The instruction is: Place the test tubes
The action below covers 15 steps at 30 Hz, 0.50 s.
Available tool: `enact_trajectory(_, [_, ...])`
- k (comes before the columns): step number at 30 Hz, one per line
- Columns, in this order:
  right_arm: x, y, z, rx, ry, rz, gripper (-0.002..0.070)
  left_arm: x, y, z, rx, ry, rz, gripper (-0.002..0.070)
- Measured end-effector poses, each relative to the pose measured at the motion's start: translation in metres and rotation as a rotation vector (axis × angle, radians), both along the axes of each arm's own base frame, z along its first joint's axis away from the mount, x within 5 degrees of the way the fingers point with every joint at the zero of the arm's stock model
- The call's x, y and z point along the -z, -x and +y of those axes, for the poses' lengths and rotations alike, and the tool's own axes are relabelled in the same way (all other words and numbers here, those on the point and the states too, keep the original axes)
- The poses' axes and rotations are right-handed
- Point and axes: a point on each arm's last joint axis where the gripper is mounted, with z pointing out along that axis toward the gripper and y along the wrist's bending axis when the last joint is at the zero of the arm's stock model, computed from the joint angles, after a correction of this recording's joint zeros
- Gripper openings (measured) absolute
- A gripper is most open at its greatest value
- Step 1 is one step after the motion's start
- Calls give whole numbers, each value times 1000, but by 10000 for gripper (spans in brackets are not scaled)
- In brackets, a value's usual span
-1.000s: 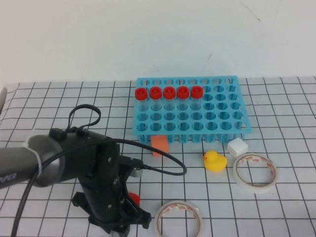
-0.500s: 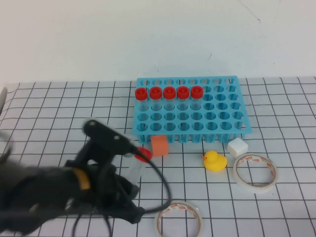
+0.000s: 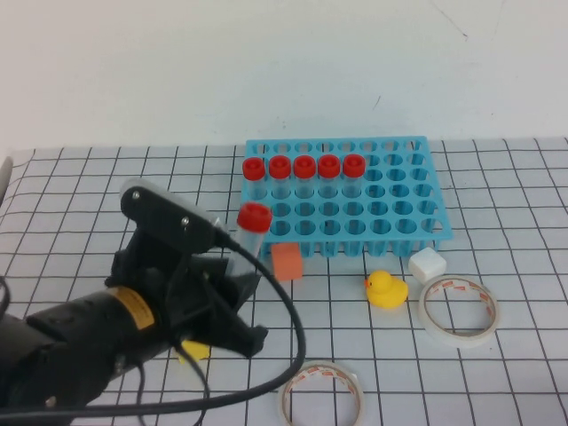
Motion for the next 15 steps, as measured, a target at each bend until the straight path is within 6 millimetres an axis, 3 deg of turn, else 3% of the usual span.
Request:
enact_trajectory(8, [-3, -2, -3, 36, -5, -33, -1, -8, -16, -7, -69, 179, -141, 214])
enact_trajectory(13, [-10, -2, 0, 55, -311, -8, -1, -12, -19, -12, -38, 256, -197, 214])
enact_trajectory(15, [-11, -2, 1, 53, -357, -2, -1, -14, -18, -15, 1, 260, -221, 214])
